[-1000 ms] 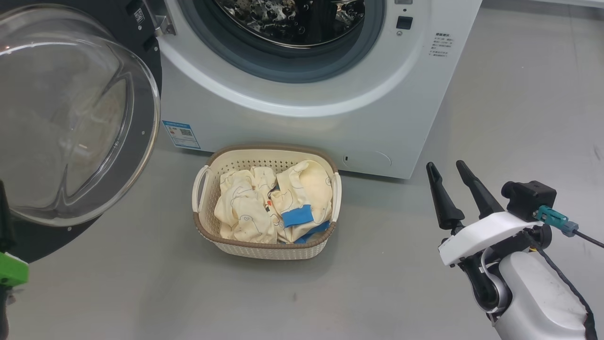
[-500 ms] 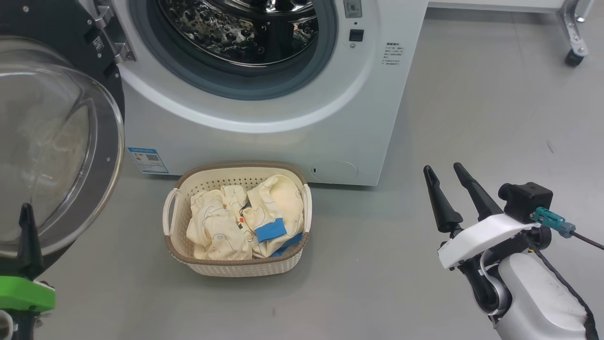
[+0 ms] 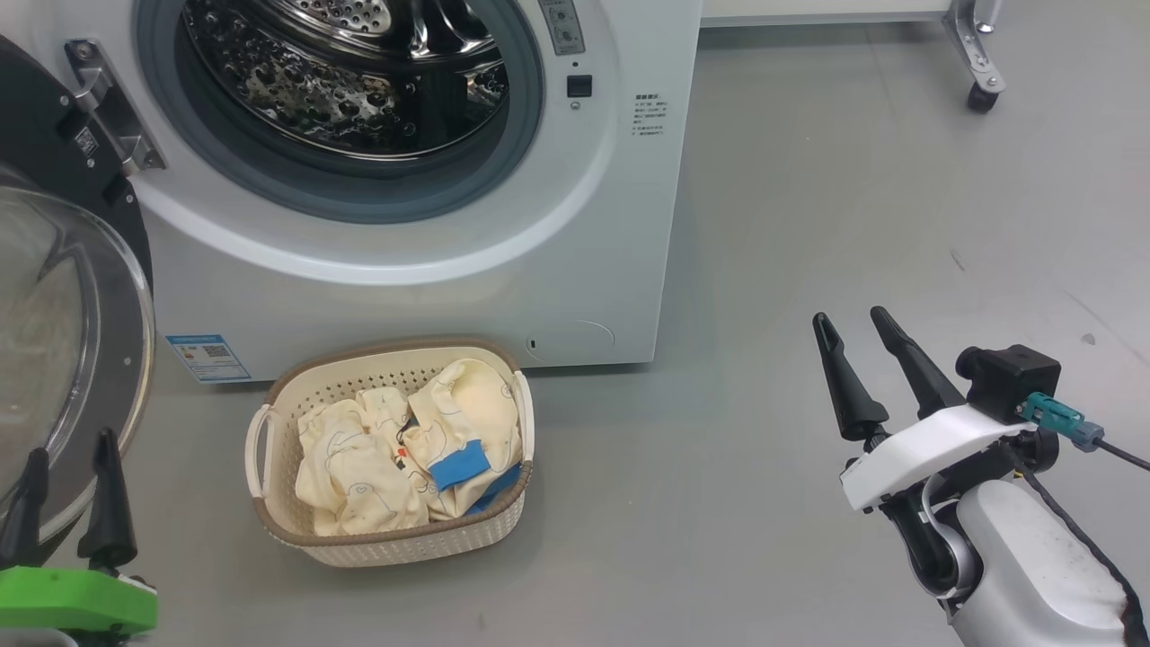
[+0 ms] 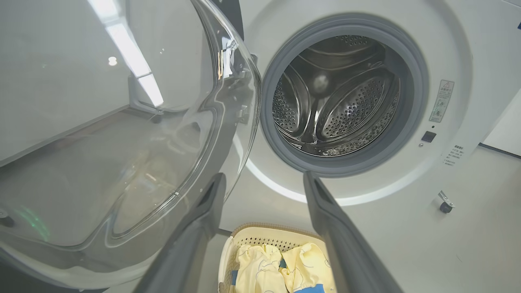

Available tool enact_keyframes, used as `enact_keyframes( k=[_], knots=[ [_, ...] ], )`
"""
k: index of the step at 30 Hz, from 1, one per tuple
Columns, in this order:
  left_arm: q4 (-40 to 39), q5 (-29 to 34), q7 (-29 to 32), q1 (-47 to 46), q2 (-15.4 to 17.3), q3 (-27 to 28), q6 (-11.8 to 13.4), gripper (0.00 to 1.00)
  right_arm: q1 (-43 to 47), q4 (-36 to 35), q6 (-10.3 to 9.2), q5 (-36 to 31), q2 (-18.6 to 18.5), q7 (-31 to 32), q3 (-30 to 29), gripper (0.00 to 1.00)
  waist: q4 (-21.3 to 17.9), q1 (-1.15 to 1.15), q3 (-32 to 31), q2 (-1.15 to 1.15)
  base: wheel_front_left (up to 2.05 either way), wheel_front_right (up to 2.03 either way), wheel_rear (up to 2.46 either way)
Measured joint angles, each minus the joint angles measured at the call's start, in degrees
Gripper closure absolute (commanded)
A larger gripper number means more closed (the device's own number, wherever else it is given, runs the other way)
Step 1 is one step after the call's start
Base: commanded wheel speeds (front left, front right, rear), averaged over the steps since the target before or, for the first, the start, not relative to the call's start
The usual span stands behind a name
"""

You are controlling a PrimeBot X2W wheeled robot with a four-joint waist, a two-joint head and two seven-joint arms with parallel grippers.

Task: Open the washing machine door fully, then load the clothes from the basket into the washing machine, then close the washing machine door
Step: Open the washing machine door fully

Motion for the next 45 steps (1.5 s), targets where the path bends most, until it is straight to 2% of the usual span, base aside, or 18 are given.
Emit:
enact_keyframes(
  k=[17, 25, 45],
  knots=[
    [-1.9, 3.13, -1.89, 2.84, -2.32, -2.45, 1.26, 0.0, 0.63, -0.46, 0.0, -0.09, -0.89, 0.0, -0.69, 0.0, -4.25, 0.0, -1.97, 0.0, 0.0, 0.0, 0.0],
    [-2.63, 3.91, -1.97, 2.98, -3.28, -3.24, 1.47, 0.0, 1.45, -0.78, 0.0, -0.09, -1.45, 0.0, -0.92, 0.0, -4.72, 0.0, -2.3, 0.0, 0.0, 0.0, 0.0],
    [-3.46, 4.85, -2.47, 3.77, -3.41, -3.19, 2.16, 0.0, 1.74, -1.21, 0.0, -0.09, -2.0, 0.0, -1.19, 0.0, -4.48, 0.0, -2.71, 0.0, 0.0, 0.0, 0.0]
  ],
)
